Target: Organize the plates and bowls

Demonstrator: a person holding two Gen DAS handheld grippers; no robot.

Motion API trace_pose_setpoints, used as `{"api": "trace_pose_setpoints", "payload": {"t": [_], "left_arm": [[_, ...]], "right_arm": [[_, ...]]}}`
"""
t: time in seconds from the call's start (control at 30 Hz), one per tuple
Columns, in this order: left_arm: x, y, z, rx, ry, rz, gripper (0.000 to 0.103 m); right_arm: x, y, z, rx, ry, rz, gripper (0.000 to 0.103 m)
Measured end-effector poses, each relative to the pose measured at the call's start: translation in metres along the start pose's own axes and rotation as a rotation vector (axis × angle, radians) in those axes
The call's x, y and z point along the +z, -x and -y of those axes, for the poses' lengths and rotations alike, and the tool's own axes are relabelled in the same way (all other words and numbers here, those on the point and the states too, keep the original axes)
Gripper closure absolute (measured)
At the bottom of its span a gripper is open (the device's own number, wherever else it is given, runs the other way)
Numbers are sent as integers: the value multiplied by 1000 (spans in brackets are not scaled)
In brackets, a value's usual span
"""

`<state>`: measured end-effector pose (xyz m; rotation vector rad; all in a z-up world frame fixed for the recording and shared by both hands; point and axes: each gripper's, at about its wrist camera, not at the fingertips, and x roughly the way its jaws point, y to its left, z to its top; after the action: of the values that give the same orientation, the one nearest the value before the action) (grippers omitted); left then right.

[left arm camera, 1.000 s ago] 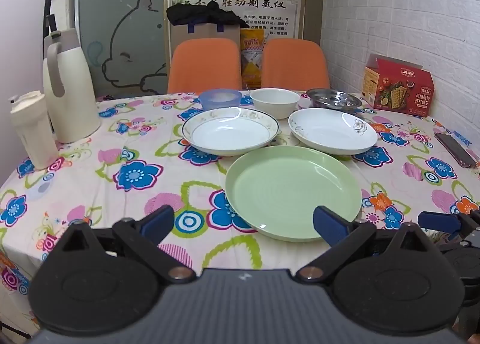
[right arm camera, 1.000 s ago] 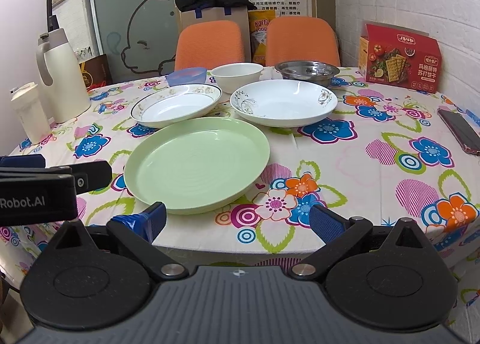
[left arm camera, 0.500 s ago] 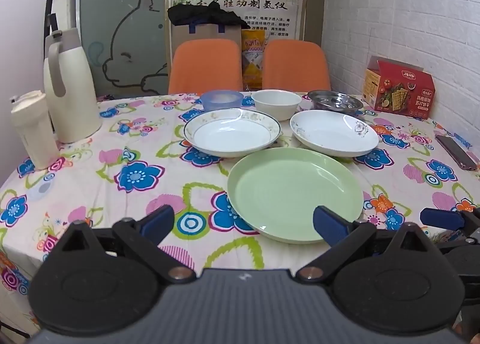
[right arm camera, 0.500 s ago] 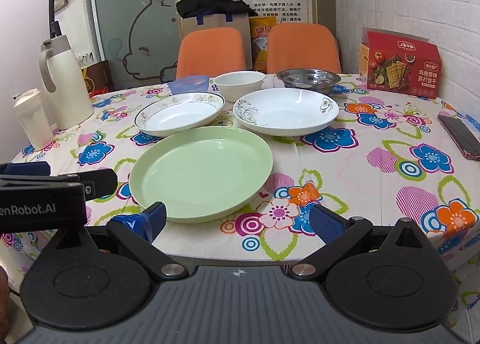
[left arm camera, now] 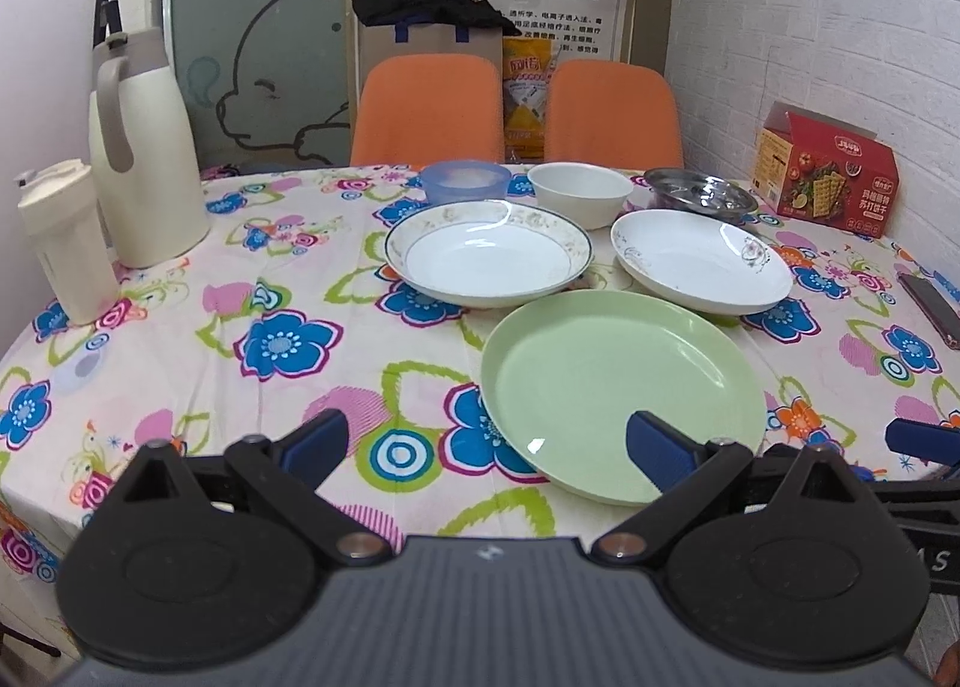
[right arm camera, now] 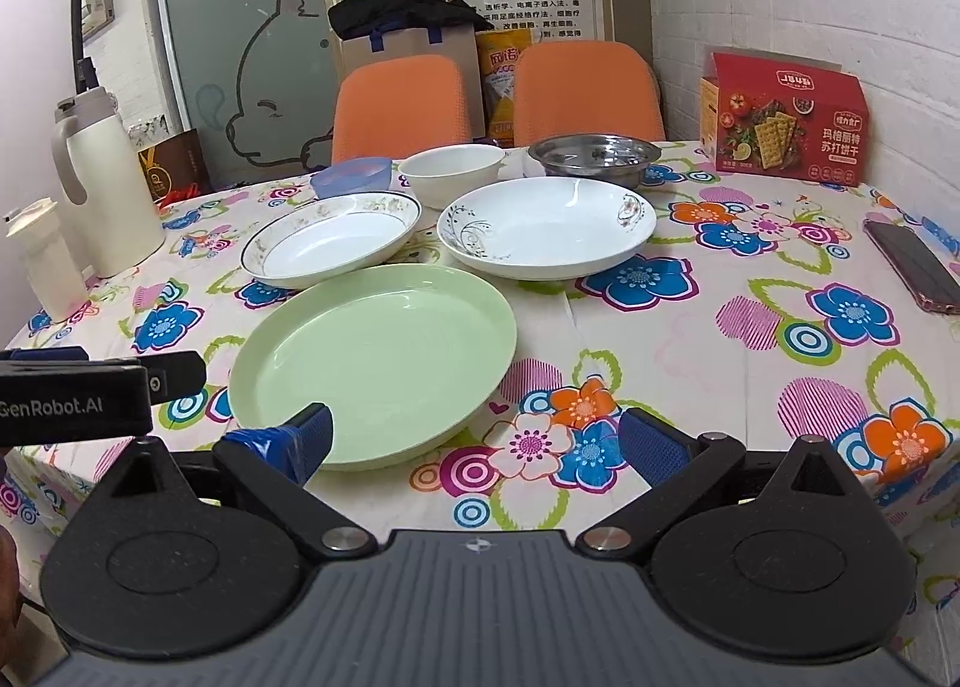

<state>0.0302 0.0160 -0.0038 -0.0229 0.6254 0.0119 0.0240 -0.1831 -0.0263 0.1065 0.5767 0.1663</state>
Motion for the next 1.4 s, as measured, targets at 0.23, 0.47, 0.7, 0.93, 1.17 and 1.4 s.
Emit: {"api": "trace_pose_setpoints", "payload": {"t": [0.23, 0.47, 0.7, 0.93, 1.17, 1.4], "left_arm": [[16, -38, -19, 15, 20, -66, 5], [28, -74, -25, -21, 37, -126, 5], [30, -101, -16, -45, 8, -163, 5], [25, -110, -13, -112, -17, -164, 8], [21, -115, -6, -119, -53, -164, 25], [18, -107, -1, -144, -71, -140, 53]], "right_arm": [[19, -38, 1, -27, 29, -26, 14], [28, -77, 0, -43, 77, -77, 14], [28, -100, -7, -20, 132, -126, 14], [21, -101, -9, -5, 178, -81, 12], [18, -102, -9, 31, 207, -24, 12], [9, -103, -15, 103, 209, -34, 15]]}}
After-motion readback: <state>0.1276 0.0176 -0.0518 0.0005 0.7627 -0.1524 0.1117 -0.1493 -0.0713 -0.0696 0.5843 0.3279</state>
